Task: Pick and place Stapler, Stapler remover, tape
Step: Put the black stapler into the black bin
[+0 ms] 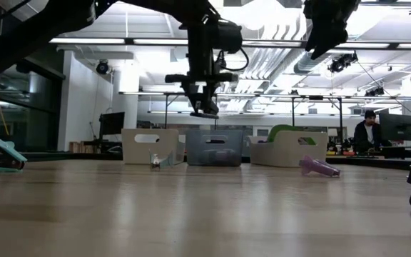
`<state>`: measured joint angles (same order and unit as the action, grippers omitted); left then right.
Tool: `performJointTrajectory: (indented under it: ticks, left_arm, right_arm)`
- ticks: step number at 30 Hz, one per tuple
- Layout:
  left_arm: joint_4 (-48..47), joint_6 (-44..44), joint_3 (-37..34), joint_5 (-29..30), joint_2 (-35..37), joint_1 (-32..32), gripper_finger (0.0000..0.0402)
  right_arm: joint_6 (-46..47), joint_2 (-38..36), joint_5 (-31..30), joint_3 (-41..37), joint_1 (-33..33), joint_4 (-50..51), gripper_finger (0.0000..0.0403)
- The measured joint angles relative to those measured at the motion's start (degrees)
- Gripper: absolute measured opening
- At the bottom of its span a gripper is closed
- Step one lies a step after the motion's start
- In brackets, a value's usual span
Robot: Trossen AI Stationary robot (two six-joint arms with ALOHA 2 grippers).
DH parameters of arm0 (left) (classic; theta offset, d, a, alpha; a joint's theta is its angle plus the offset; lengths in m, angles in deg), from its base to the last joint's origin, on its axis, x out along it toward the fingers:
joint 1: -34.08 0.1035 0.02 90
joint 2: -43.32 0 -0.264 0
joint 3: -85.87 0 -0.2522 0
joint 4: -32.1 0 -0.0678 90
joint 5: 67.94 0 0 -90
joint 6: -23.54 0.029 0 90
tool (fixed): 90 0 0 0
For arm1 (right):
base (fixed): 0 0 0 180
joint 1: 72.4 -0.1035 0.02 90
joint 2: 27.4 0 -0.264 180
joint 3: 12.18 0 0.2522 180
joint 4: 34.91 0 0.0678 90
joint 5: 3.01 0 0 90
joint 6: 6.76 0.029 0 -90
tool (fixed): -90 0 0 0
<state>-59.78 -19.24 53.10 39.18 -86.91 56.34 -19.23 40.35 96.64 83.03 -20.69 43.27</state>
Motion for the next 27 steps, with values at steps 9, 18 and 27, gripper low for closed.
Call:
performJointTrajectory:
  ticks: [9,18,27]
  left_arm:
    - [1.6,-1.7,-0.2,-1.0,-3.5,0.3,0.0109]
    - [2.1,-2.8,-0.1,-0.3,-4.7,1.9,0.0109]
    - [1.7,-2.7,0.0,-2.6,-4.7,2.5,0.0109]
  right_arm:
    - [-0.4,0.0,0.3,0.0,0.0,-0.1,0.0304]
    - [-0.5,0.0,0.4,0.0,0.0,-0.3,0.0304]
    - [-0.7,0.0,0.4,0.0,0.0,-0.8,0.0304]
